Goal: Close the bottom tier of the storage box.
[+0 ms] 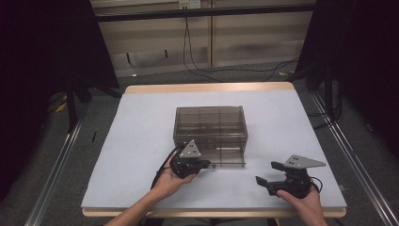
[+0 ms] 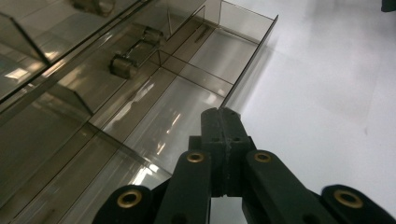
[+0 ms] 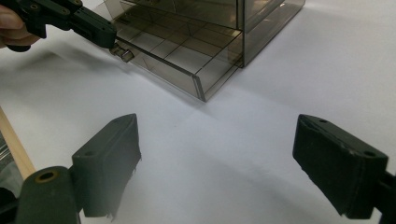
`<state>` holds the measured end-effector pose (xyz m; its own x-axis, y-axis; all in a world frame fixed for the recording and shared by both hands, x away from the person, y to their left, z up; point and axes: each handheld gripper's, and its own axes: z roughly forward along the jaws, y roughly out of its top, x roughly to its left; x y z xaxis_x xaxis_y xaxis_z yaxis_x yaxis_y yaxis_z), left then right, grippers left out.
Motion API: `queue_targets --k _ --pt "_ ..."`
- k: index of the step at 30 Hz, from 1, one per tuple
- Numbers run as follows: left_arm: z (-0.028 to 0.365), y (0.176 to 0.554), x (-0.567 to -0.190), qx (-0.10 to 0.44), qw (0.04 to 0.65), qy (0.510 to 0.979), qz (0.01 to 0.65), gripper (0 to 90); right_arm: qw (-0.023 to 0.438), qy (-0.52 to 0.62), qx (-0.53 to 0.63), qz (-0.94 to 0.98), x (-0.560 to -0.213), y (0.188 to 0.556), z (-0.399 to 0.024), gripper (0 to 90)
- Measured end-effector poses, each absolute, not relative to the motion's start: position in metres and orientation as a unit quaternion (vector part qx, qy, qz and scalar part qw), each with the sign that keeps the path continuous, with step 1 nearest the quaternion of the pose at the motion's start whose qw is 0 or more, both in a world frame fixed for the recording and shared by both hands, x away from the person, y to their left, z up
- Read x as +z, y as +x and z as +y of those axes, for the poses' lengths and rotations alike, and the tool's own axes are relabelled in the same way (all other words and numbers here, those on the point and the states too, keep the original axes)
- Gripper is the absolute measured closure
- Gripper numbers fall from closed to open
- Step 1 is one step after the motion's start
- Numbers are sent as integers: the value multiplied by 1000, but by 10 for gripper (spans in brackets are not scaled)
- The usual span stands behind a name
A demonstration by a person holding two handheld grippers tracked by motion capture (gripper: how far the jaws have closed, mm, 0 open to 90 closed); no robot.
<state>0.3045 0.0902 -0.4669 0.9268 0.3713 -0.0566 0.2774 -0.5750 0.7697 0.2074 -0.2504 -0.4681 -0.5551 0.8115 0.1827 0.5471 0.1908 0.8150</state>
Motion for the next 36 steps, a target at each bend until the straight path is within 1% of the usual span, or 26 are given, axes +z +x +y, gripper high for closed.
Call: queue_targets --k 4,7,8,13,16,29,31,32,33,36 --pt "98 304 -472 56 415 888 189 900 146 448 453 757 -468 207 -251 147" --pt "103 305 -474 59 399 896 187 900 146 449 452 757 -468 208 -252 146" --pt "101 305 -474 58 413 887 198 900 146 449 451 757 -468 208 -251 146" --pt "98 308 -474 60 403 894 188 900 146 447 452 758 -469 208 -250 147" --pt "96 309 -475 57 413 887 198 900 145 449 451 758 -468 208 -251 146" --pt "95 314 -474 66 405 890 197 900 146 446 452 758 -468 208 -250 147" --pt "94 313 -476 63 413 884 210 900 145 449 451 757 -468 208 -251 146" --pt "94 313 -476 63 413 884 210 900 145 449 451 757 -468 208 -251 146" --pt "96 315 -474 67 399 892 199 900 145 449 451 758 -468 208 -251 146" --pt "95 316 -475 67 404 889 203 900 146 448 452 757 -468 208 -251 146"
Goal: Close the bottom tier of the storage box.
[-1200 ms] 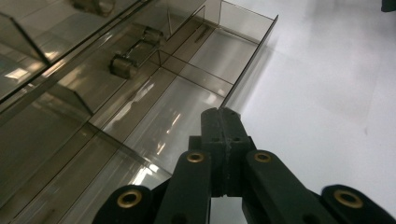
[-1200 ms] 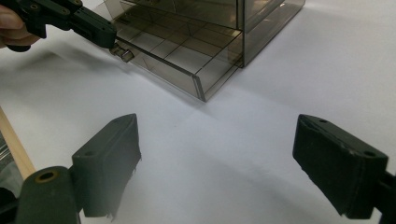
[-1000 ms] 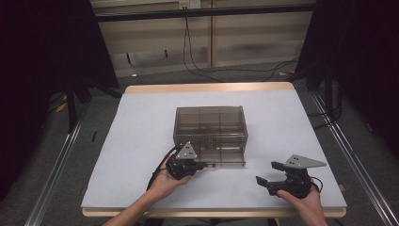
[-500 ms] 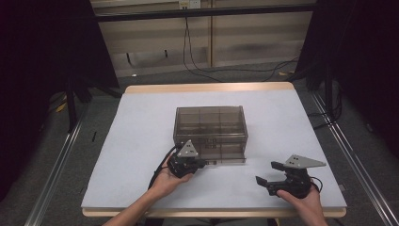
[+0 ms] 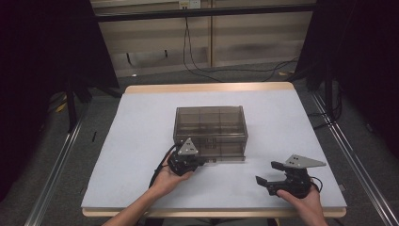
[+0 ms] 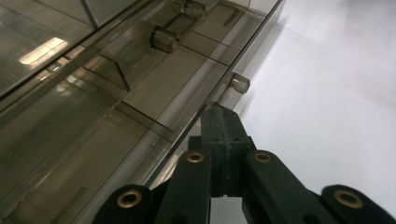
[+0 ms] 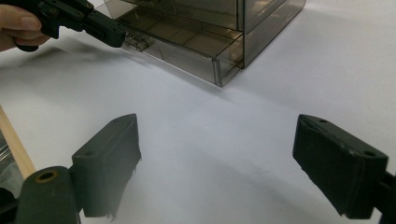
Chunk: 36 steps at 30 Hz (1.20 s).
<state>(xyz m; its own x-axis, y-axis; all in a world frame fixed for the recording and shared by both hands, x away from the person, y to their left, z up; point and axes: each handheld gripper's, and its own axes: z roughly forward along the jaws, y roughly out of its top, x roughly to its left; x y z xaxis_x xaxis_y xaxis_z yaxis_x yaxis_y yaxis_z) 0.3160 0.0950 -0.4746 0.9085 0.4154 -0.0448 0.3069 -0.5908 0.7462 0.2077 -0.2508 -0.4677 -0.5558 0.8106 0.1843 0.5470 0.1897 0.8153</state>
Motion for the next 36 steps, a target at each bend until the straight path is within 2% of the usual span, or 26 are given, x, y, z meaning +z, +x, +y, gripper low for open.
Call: queue_targets --k 36 --pt "98 324 -476 71 411 879 232 900 144 449 453 757 -468 208 -251 148"
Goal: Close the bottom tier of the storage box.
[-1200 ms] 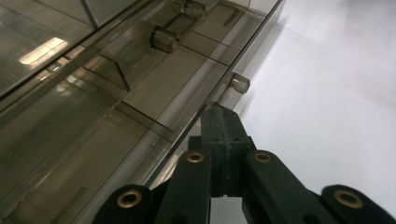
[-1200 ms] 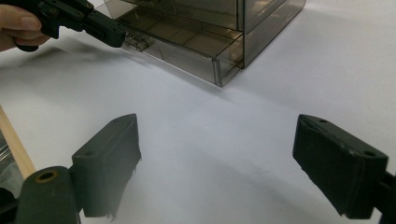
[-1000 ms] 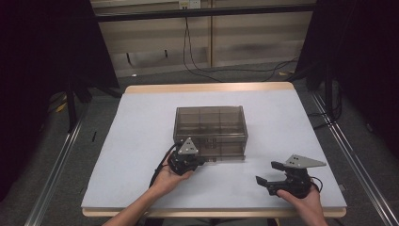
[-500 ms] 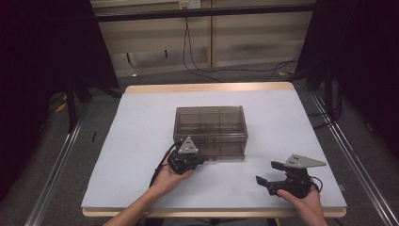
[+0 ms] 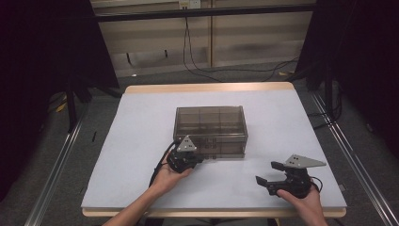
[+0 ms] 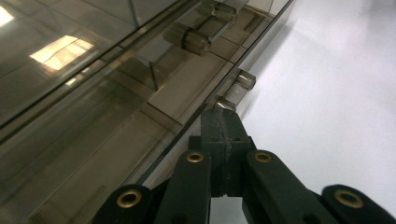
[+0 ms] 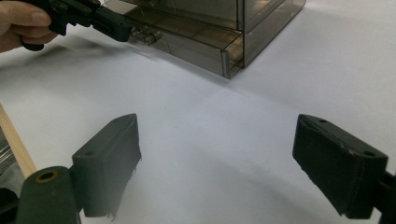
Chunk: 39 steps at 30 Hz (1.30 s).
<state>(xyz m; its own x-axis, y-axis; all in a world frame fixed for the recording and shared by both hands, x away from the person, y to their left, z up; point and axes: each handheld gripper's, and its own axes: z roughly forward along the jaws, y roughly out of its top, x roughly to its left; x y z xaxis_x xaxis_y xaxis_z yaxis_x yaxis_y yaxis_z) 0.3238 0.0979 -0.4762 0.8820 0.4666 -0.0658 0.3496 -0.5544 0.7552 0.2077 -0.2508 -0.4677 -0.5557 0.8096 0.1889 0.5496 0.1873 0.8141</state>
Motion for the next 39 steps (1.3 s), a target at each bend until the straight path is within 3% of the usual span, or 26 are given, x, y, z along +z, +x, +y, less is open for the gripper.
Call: queue_targets --k 39 --pt "109 335 -477 86 397 879 251 900 142 449 452 758 -468 207 -251 148"
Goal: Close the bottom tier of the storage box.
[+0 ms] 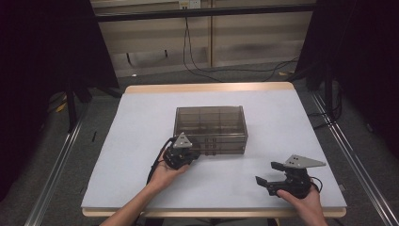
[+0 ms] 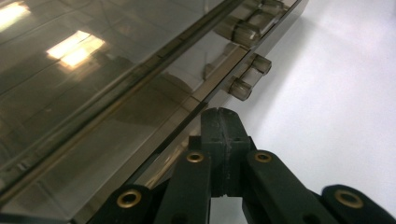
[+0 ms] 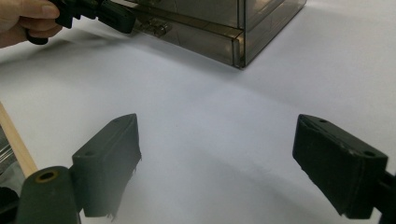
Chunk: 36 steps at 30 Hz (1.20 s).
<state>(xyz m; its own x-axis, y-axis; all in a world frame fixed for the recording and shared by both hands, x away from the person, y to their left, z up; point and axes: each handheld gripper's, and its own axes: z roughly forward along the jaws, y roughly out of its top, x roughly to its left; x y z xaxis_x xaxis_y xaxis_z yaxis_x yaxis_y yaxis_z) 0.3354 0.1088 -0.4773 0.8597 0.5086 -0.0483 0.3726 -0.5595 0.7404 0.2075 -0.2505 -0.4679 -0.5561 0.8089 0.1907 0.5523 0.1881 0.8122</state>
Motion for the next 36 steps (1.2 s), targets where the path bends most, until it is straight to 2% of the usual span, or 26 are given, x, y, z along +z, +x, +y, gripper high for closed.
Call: queue_targets --k 24,33,34,35,36 --pt "107 338 -481 88 394 875 268 900 143 450 452 756 -468 207 -250 152" --pt "105 329 -475 79 398 880 245 710 145 451 455 754 -467 207 -252 158" --pt "105 327 -474 80 399 880 244 619 146 449 456 754 -467 207 -252 159" --pt "105 325 -472 81 395 883 241 619 146 449 456 754 -467 207 -252 159" --pt "104 323 -469 80 390 885 241 543 145 449 457 754 -467 206 -252 160"
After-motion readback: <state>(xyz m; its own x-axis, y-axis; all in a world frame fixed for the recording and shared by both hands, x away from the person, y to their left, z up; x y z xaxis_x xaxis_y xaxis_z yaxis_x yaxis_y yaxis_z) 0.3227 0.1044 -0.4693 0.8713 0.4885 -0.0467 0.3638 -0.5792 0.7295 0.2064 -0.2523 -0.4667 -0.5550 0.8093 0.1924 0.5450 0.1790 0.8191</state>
